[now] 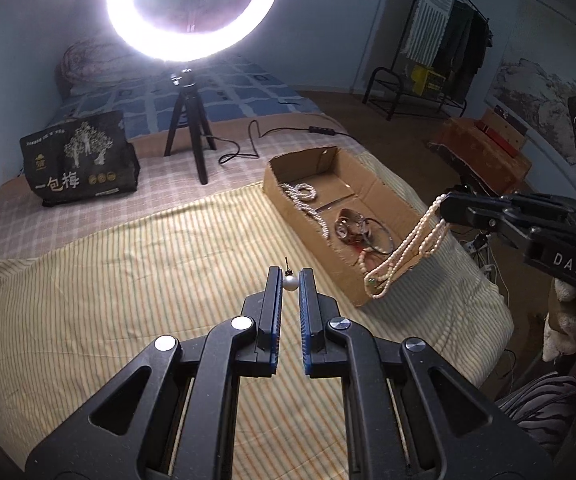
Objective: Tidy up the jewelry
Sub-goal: 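Carry the earring and necklace into the box and open both tools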
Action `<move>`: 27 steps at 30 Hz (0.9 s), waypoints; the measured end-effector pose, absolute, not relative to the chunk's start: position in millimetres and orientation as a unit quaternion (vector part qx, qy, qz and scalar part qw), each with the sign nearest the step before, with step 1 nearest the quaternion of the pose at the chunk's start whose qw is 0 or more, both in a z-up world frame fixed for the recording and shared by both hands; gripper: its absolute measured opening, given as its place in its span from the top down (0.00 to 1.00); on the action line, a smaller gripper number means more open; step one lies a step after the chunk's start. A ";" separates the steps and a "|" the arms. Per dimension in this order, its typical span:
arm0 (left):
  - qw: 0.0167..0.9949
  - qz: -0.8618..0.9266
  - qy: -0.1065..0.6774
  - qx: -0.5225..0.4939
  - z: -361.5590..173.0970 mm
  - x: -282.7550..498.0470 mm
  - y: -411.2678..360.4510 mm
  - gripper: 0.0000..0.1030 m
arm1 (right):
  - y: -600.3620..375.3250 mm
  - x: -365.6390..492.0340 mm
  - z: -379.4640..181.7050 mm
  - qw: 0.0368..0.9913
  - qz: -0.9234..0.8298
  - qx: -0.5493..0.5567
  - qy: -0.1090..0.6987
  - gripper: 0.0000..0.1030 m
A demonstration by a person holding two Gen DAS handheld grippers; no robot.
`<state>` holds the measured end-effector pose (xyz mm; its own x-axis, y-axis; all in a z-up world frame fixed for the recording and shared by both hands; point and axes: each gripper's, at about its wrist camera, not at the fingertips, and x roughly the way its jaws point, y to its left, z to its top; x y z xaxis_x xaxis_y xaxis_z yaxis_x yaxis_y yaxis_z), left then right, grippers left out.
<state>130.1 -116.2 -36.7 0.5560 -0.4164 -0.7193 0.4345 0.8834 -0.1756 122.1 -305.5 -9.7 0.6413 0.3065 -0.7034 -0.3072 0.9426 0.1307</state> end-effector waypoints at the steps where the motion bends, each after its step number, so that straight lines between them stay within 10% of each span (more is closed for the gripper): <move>1: 0.882 -0.243 0.402 0.013 -35.8 129.5 -119.1 0.94 | -309.5 120.6 -7.4 0.907 0.166 0.000 0.386 0.99; 27: 0.873 -0.294 0.387 0.039 -48.4 151.5 -235.1 0.94 | -393.9 182.4 -14.9 0.922 0.108 0.021 0.372 0.99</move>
<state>151.5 -235.1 -48.4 0.5267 -0.4835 -0.6991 0.5438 0.8238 -0.1600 182.4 -393.9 -14.9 0.6999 0.2144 -0.6813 -0.1833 0.9759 0.1188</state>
